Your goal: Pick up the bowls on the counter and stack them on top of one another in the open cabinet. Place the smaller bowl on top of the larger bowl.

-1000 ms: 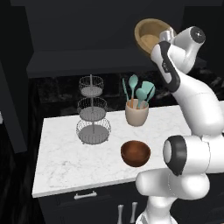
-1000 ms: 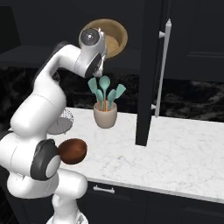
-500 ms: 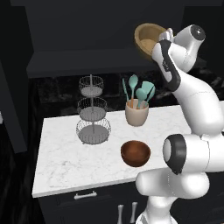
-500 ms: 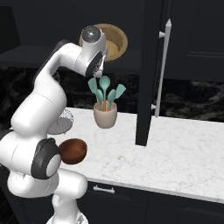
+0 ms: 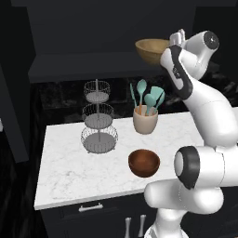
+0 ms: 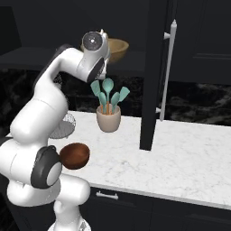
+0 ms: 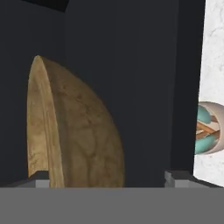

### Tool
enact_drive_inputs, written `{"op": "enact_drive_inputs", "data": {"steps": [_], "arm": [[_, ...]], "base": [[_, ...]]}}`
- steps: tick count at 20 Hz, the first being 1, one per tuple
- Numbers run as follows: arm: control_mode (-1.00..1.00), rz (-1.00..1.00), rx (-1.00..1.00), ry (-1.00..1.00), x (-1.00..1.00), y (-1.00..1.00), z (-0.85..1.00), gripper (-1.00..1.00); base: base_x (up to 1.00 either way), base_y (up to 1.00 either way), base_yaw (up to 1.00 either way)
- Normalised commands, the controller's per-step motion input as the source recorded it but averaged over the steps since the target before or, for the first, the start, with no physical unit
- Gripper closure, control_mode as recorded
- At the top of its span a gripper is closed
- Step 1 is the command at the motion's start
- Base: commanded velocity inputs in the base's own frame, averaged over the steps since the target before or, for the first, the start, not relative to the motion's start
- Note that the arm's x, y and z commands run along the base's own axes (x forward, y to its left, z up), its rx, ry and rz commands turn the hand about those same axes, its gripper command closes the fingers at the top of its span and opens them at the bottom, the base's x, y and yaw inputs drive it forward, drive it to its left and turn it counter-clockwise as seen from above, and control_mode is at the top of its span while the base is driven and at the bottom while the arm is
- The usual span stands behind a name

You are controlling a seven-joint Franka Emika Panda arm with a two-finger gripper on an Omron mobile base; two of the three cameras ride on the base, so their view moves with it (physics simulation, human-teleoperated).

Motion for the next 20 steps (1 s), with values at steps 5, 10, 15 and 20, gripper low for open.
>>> {"op": "enact_drive_inputs", "data": {"steps": [5,10,15,20], "arm": [[-1.00,0.00,0.02,-0.20,-0.14,0.07,0.19,-1.00],[-1.00,0.00,0.01,-0.05,-0.47,0.13,0.30,-1.00],[-1.00,0.00,0.00,0.11,-0.77,0.02,0.35,-1.00],[-1.00,0.06,0.00,0.19,-0.99,0.00,0.00,-1.00]], "base": [[0.00,0.00,0.00],[0.00,0.00,0.00],[0.00,0.00,0.00],[0.00,0.00,0.00]]}}
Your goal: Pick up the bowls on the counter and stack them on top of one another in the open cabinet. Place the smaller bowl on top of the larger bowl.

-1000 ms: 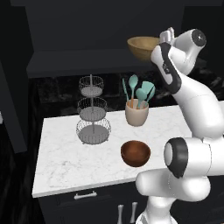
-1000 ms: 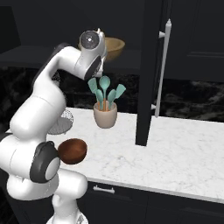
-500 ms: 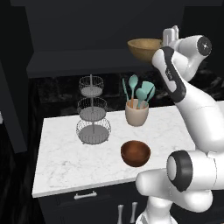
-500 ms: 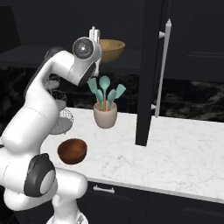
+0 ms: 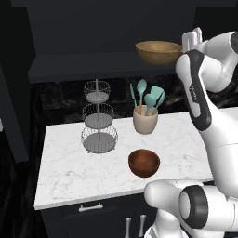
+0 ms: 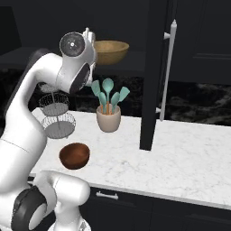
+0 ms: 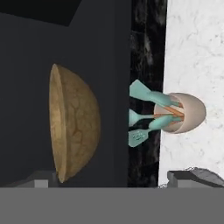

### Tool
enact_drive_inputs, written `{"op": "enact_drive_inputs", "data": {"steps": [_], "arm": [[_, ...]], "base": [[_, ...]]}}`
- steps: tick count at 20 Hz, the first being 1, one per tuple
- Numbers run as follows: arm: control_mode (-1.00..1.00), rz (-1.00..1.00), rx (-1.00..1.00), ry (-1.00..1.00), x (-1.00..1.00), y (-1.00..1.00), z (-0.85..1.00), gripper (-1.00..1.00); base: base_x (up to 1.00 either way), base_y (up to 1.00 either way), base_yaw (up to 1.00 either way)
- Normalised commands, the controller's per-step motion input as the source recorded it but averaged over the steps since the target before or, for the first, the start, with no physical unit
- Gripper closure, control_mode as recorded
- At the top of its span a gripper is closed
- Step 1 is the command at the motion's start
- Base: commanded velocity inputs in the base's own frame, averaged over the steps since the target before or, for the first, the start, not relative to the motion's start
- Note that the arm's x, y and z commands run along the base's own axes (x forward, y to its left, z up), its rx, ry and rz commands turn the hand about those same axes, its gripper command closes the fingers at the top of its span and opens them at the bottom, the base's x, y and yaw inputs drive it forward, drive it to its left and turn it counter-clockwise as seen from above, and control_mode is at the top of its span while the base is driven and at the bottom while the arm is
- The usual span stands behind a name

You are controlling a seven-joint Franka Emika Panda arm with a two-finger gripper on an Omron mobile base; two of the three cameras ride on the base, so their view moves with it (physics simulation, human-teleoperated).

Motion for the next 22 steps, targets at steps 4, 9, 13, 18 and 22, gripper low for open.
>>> {"op": "enact_drive_inputs", "data": {"steps": [4,9,13,18,22], "arm": [[-1.00,0.17,-0.03,0.18,-1.00,0.00,-0.43,-1.00],[-1.00,0.28,-0.04,0.12,-0.88,0.03,-0.75,-1.00],[-1.00,0.36,-0.06,0.27,-0.46,0.19,-0.64,-1.00],[-1.00,0.30,-0.17,0.23,-0.36,0.51,-0.80,-1.00],[-1.00,0.24,-0.13,0.26,-0.11,0.26,-0.56,-1.00]], "base": [[0.00,0.00,0.00],[0.00,0.00,0.00],[0.00,0.00,0.00],[0.00,0.00,0.00],[0.00,0.00,0.00]]}}
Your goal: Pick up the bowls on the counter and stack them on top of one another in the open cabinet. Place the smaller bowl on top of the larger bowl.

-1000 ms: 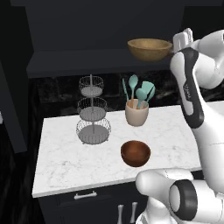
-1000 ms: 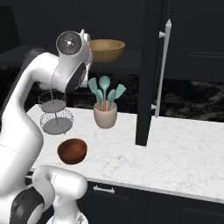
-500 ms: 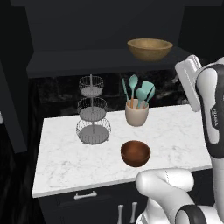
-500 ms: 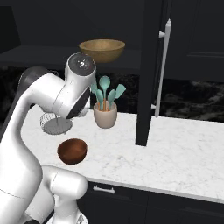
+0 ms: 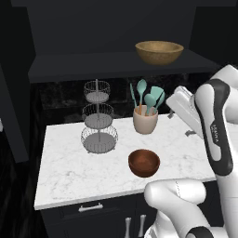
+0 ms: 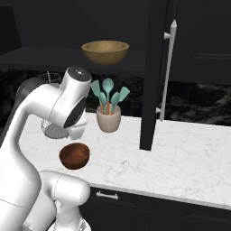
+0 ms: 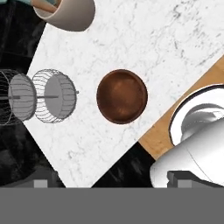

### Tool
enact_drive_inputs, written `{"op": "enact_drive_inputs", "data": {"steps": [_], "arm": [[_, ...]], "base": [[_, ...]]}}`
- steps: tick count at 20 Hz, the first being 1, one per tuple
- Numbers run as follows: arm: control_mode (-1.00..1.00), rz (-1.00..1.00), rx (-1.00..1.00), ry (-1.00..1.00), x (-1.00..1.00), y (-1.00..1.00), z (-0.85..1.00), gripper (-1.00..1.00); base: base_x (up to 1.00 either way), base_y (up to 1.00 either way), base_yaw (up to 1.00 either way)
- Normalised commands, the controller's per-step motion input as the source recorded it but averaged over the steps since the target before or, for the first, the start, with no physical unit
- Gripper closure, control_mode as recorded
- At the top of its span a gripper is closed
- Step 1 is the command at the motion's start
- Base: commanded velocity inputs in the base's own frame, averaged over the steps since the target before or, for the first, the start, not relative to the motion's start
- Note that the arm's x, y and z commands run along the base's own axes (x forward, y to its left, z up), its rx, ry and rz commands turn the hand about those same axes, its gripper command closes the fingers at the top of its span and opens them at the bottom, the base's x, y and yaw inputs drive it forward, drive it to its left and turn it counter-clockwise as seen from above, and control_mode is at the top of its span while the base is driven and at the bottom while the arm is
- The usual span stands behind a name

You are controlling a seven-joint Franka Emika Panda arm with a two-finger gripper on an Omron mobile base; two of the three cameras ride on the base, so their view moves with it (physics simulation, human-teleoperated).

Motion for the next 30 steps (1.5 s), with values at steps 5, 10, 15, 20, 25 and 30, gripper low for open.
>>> {"op": "enact_drive_inputs", "data": {"steps": [5,10,15,20,25,30], "arm": [[-1.00,0.21,-0.07,0.24,0.00,0.13,-0.61,-1.00],[-1.00,0.16,-0.05,0.08,0.00,0.03,-0.67,-1.00],[-1.00,0.10,-0.01,0.00,0.04,0.00,-0.53,-1.00],[-1.00,0.08,0.00,0.00,0.09,-0.01,-0.51,-1.00],[-1.00,0.09,0.00,0.06,0.24,-0.02,-0.38,-1.00],[-1.00,0.11,0.00,0.07,0.32,-0.09,-0.35,-1.00]], "base": [[0.00,0.00,0.00],[0.00,0.00,0.00],[0.00,0.00,0.00],[0.00,0.00,0.00],[0.00,0.00,0.00],[0.00,0.00,0.00]]}}
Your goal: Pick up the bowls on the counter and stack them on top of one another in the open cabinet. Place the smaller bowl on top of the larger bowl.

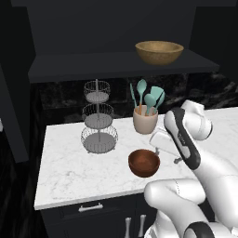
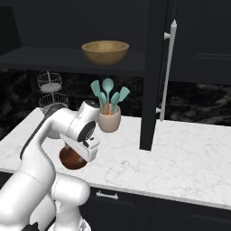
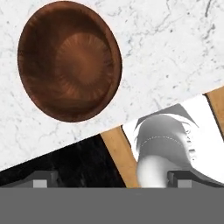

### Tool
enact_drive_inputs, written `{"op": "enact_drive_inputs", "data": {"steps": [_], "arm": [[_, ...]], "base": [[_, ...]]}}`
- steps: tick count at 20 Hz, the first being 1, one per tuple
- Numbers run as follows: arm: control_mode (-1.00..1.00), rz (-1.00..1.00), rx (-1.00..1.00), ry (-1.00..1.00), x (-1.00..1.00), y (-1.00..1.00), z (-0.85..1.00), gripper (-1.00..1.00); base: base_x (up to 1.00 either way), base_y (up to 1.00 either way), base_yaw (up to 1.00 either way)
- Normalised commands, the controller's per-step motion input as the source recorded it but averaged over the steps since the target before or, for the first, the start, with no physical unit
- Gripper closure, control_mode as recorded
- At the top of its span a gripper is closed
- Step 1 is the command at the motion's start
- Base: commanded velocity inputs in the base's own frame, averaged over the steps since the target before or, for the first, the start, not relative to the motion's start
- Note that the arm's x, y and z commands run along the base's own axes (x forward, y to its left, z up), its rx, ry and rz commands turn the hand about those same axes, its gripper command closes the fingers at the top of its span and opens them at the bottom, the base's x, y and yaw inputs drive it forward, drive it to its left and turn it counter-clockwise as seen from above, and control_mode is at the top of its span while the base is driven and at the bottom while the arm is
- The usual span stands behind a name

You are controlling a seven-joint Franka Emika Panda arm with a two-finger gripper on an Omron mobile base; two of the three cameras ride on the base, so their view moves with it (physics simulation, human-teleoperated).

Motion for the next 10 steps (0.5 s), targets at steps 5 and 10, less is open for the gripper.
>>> {"op": "enact_drive_inputs", "data": {"steps": [5,10], "arm": [[-1.00,0.08,0.00,0.01,0.33,-0.08,-0.33,-1.00],[-1.00,0.06,0.00,0.00,0.29,0.00,-0.40,-1.00]], "base": [[0.00,0.00,0.00],[0.00,0.00,0.00]]}}
